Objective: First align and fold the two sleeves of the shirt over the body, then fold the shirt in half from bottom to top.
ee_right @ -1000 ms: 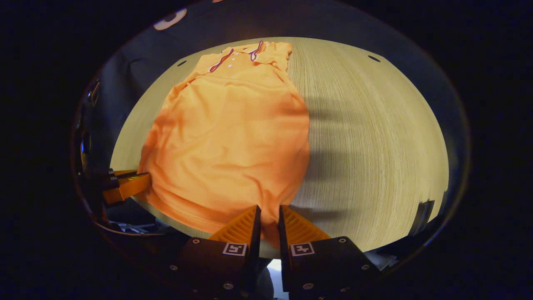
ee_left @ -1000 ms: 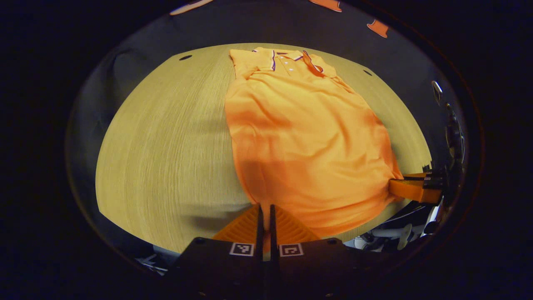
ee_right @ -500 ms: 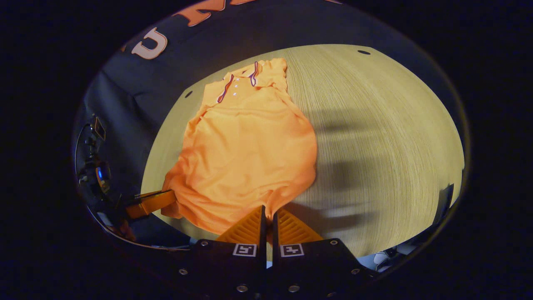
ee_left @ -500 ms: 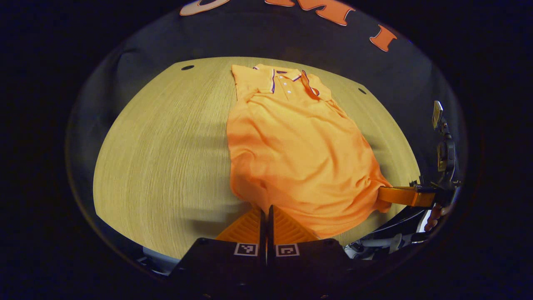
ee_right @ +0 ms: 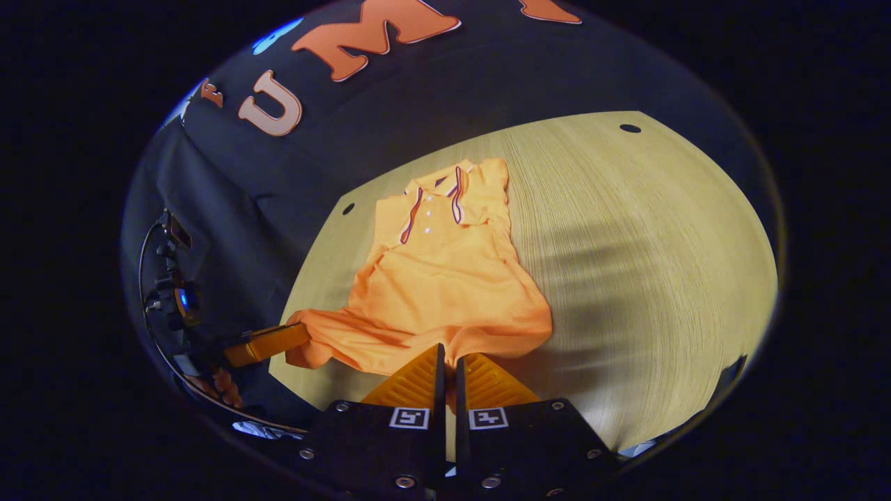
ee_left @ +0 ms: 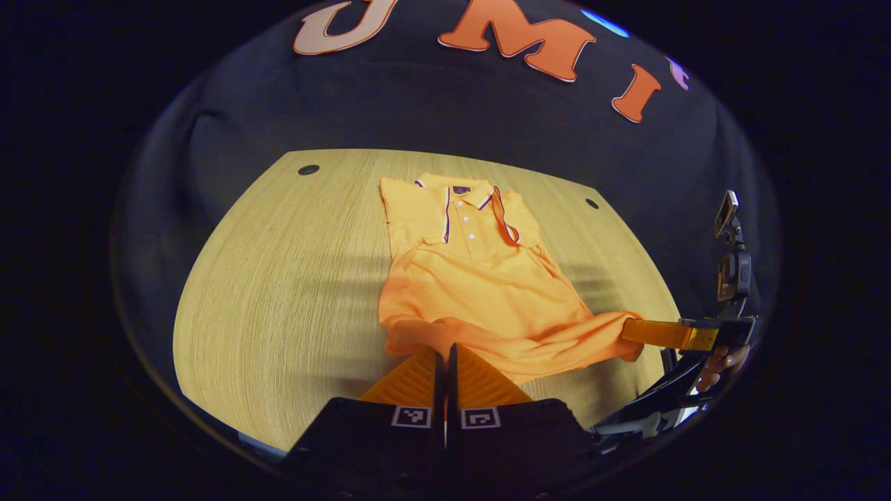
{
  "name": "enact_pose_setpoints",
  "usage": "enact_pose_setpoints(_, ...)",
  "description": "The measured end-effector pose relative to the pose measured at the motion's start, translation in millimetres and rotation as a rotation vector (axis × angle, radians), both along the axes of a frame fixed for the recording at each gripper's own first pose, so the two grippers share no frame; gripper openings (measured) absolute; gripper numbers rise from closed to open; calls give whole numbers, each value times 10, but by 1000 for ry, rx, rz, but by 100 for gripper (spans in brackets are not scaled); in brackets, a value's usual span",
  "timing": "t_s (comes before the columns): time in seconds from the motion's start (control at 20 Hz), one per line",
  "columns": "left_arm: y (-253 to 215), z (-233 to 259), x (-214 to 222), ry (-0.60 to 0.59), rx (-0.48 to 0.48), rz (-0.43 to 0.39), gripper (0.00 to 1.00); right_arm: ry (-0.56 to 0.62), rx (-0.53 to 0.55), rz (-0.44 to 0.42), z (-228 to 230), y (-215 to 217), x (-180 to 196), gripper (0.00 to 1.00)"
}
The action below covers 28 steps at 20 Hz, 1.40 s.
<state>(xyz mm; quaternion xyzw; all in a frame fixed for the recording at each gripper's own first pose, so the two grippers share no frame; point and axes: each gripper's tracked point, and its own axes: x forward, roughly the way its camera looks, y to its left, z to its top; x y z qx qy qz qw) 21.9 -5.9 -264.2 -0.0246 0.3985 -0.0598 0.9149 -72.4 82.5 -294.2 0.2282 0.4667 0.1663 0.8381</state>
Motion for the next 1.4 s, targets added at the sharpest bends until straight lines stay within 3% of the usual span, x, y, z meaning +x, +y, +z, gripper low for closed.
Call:
enact_pose_setpoints(0.3,-54,353,566,-64,7,-41,1,-71,-14,-8,246,16,511,6)
enact_pose_setpoints(0.55,1,537,1090,-93,76,-74,1,-131,-75,22,396,3,1021,6)
enact_pose_setpoints(0.7,149,495,1351,-81,125,-63,1,-149,-98,24,457,16,1337,6)
enact_pose_setpoints(0.95,194,491,1839,-72,120,-78,1,-139,-139,32,416,118,1827,6)
enact_pose_setpoints(1.1,395,402,2152,-55,181,-64,1,-124,-170,42,331,176,2062,6)
enact_pose_setpoints(1.4,517,158,2696,-10,194,-81,1,-108,-256,31,75,275,2652,6)
